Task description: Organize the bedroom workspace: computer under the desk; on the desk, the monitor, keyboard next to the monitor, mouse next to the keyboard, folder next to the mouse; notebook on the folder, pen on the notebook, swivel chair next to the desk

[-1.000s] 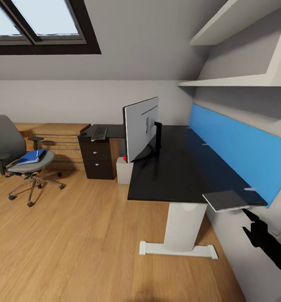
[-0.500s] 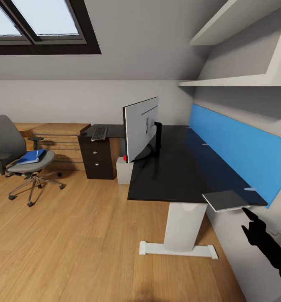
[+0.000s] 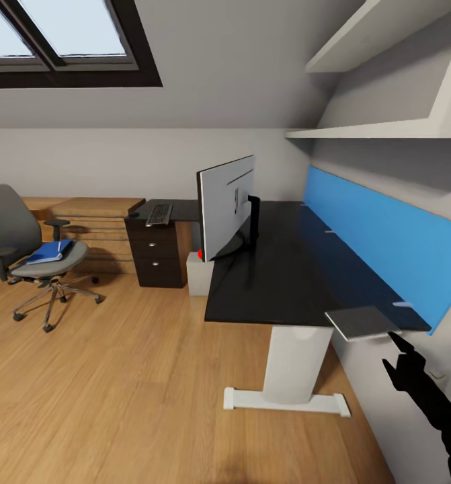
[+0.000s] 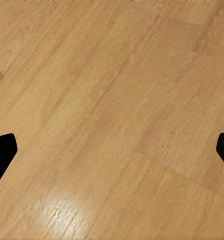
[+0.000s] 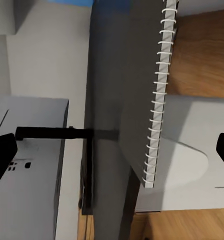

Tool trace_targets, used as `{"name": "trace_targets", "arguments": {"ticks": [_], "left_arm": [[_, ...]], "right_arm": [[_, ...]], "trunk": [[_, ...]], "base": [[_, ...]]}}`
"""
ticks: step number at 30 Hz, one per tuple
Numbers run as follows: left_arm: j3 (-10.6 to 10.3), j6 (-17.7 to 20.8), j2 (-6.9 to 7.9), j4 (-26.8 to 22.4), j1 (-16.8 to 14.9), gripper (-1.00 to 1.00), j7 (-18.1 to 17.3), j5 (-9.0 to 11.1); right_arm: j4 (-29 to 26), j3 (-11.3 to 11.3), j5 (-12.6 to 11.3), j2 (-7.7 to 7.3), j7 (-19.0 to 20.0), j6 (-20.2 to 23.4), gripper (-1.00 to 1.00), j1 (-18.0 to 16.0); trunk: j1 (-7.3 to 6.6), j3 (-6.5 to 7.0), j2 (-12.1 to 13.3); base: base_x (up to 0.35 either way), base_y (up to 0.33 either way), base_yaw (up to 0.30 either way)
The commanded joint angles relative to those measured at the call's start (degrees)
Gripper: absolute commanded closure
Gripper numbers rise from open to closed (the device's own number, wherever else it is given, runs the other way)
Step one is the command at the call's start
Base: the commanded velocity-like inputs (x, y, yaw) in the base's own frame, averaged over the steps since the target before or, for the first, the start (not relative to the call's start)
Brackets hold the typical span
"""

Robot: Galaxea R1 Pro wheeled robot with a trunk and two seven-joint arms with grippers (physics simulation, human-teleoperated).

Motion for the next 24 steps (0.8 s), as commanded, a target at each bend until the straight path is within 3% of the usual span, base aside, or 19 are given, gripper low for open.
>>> {"name": "trace_targets", "arguments": {"ticks": [1, 5, 24], "left_arm": [[-0.31, -0.35, 0.05, -0.01, -0.03, -1.0, 0.26, 0.6], [-0.31, -0.37, 0.05, 0.01, -0.03, -1.0, 0.19, 0.59], [-0.27, -0.31, 0.05, 0.01, -0.03, -1.0, 0.18, 0.59]], "right_arm": [[0.04, -0.13, -0.12, 0.02, 0.1, 0.17, -1.0, -0.05], [0.56, -0.14, -0.28, 0.05, 0.01, -2.43, -1.0, -0.05], [5.69, -0.08, -0.28, -0.12, -0.93, -3.23, -1.0, -0.45]], "trunk": [[0.01, -0.05, -0.02], [0.01, -0.05, -0.02], [0.01, -0.05, -0.02]], "base": [[0.186, 0.0, 0.0], [0.105, 0.0, 0.0], [0.008, 0.0, 0.0]]}}
